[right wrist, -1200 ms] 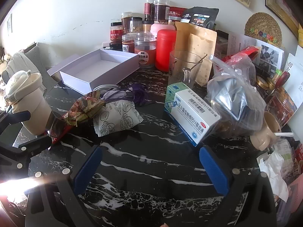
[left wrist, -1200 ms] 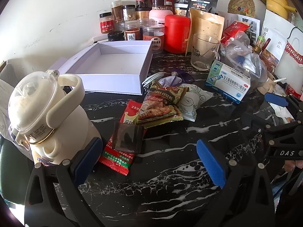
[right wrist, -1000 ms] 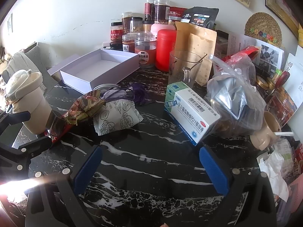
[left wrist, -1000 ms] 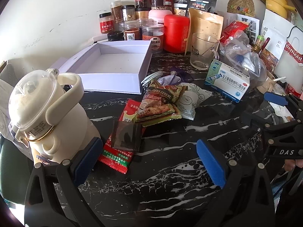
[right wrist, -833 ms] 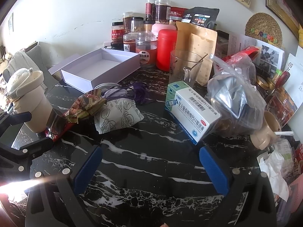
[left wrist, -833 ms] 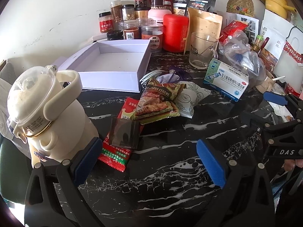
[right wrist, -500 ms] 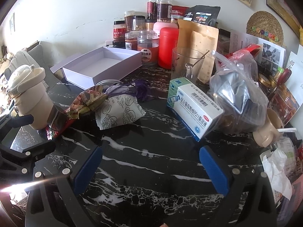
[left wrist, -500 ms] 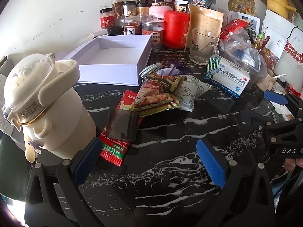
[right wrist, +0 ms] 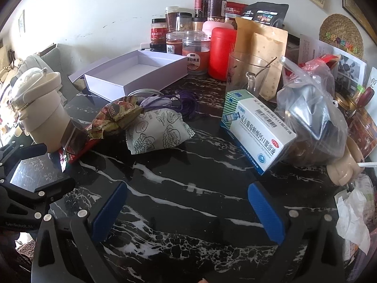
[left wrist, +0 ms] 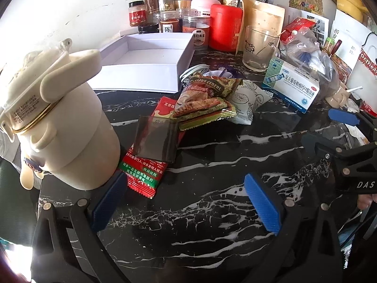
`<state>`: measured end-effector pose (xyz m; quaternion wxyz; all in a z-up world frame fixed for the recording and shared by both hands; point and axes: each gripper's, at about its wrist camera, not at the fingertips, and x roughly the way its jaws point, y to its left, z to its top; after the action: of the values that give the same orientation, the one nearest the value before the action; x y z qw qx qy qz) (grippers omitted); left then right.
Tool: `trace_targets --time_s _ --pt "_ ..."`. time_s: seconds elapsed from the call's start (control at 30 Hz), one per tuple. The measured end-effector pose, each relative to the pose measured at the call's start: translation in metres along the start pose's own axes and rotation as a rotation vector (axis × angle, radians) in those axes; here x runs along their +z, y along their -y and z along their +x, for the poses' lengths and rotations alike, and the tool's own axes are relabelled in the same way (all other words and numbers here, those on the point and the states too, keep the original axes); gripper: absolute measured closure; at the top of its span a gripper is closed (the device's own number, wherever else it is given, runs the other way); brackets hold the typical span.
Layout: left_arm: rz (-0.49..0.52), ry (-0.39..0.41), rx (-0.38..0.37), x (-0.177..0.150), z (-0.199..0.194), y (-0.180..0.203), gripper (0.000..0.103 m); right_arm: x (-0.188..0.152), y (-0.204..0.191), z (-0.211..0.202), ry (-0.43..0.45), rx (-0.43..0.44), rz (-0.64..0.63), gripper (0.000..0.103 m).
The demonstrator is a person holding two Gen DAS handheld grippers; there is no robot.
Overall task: Organize objects
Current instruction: 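Move the left gripper toward the small dark square packet on the table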
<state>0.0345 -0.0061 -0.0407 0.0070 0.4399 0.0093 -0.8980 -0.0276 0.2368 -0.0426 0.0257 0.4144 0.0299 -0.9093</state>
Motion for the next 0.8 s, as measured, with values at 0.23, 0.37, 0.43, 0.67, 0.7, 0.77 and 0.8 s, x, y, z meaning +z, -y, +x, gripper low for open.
trace_targets --time_s 0.23,0.37,0.43,0.67,0.7,0.77,0.8 --pt "-0.045 -0.036 -0.041 -0.011 0.015 -0.014 0.009 0.003 -0.012 0.016 -0.020 0.043 -0.024 0.001" --pt "-0.076 -0.023 -0.051 -0.009 0.019 -0.023 0.009 0.007 -0.017 0.024 -0.022 0.059 -0.038 0.003" --pt "-0.087 -0.017 -0.055 -0.006 0.021 -0.026 0.009 0.009 -0.019 0.028 -0.024 0.066 -0.043 0.005" --pt "-0.086 -0.022 -0.051 0.007 0.031 -0.030 0.013 0.019 -0.019 0.040 -0.026 0.086 -0.052 0.009" --pt "-0.080 -0.024 -0.047 0.008 0.033 -0.030 0.013 0.021 -0.019 0.040 -0.017 0.097 -0.055 0.009" --pt "-0.073 -0.026 -0.042 0.011 0.035 -0.031 0.013 0.025 -0.018 0.041 -0.004 0.107 -0.066 0.009" --pt "-0.072 -0.027 -0.041 0.013 0.036 -0.031 0.013 0.027 -0.018 0.041 -0.001 0.106 -0.071 0.009"
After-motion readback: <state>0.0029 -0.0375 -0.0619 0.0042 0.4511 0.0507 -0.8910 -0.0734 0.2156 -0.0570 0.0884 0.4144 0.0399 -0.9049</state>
